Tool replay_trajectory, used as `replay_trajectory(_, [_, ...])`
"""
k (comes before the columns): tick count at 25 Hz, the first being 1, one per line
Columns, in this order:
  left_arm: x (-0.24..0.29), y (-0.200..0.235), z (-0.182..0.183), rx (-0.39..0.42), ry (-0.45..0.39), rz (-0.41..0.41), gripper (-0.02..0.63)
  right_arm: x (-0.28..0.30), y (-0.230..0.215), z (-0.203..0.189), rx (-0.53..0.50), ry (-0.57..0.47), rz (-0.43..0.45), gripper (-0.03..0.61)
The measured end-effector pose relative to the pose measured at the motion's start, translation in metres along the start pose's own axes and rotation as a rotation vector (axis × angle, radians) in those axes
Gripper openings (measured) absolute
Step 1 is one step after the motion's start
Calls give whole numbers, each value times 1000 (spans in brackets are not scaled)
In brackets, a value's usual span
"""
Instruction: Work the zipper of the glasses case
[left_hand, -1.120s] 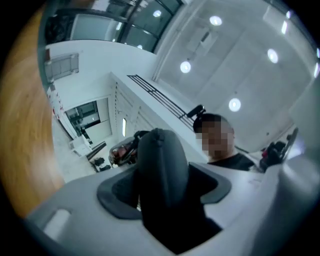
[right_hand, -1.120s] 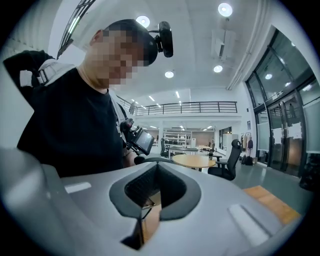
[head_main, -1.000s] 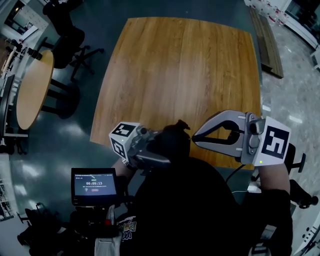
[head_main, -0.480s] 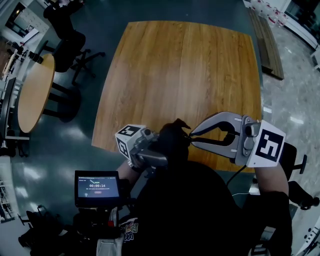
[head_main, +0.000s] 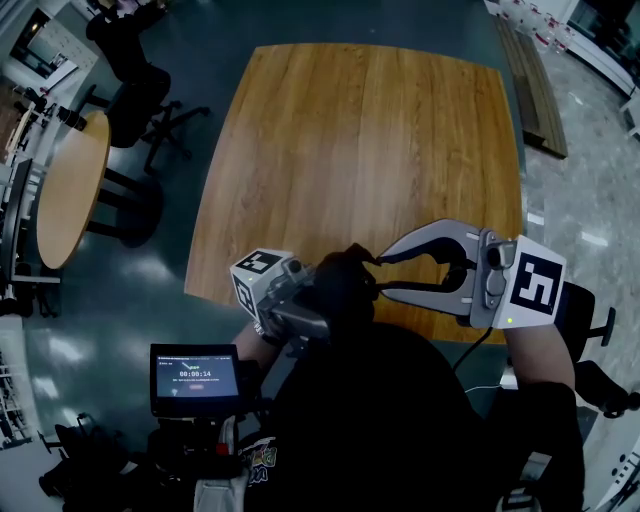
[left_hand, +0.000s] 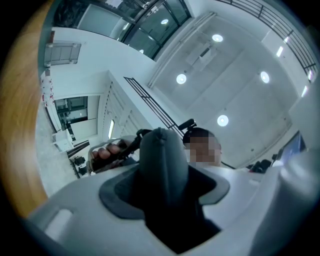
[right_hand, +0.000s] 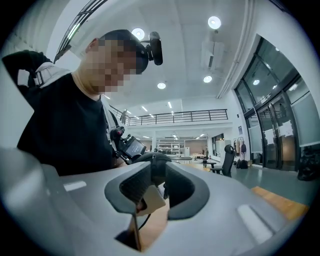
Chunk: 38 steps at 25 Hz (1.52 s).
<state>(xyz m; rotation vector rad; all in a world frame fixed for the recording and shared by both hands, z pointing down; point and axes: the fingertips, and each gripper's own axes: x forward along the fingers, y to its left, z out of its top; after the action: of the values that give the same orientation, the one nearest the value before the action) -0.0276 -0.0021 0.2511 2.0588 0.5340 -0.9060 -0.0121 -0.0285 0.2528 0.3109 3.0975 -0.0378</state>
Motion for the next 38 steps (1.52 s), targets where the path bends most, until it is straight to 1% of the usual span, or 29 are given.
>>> replay_trajectory(2, [2, 0, 0, -4, 1, -4, 267, 0, 2, 4, 22, -23, 21, 80])
replay_trajectory(5, [2, 1, 1, -12, 2, 0, 267, 3, 7, 7, 49, -43, 59, 97])
replay_trajectory(8, [1, 5, 0, -26, 11, 11, 267, 4, 6, 5, 42, -48, 56, 87])
replay_trajectory(9, [1, 7, -2, -29, 18, 19, 265, 4, 6, 5, 34, -45, 54, 77])
replay_trajectory(10, [1, 8, -3, -31, 27, 26, 264, 4, 6, 4, 29, -40, 54, 34])
replay_trajectory(12, [-1, 9, -7, -26, 49, 40, 264, 4, 7, 2, 33, -27, 57, 30])
replay_trajectory(15, [-1, 7, -10, -17, 82, 44, 264, 3, 5, 1, 60, -29, 52, 45])
replay_trajectory(18, [-1, 5, -9, -7, 88, 47, 264, 3, 5, 6, 87, -62, 59, 71])
replay_trajectory(20, [1, 6, -8, 10, 104, 61, 264, 4, 8, 6, 90, -63, 69, 111])
replay_trajectory(22, [3, 7, -11, 29, 142, 82, 264, 5, 9, 5, 101, -59, 76, 124])
replay_trajectory(24, [3, 6, -13, 45, 187, 104, 264, 6, 10, 5, 126, -63, 96, 104])
replay_trajectory(26, [0, 7, -18, 65, 253, 137, 264, 7, 12, 2, 158, -55, 122, 108])
replay_trajectory(29, [-5, 11, -27, 88, 354, 196, 264, 7, 14, -3, 180, -43, 149, 91])
replay_trajectory(31, [-6, 14, -30, 90, 382, 218, 264, 5, 14, -4, 165, -32, 141, 66])
replay_trajectory(32, [-6, 15, -30, 87, 383, 224, 264, 4, 13, -5, 150, -25, 133, 47])
replay_trajectory(35, [-8, 17, -24, 73, 354, 229, 264, 4, 8, -8, 97, 5, 91, 37])
replay_trajectory(38, [-12, 19, -23, 62, 336, 232, 264, 6, 7, -11, 80, 24, 76, 34])
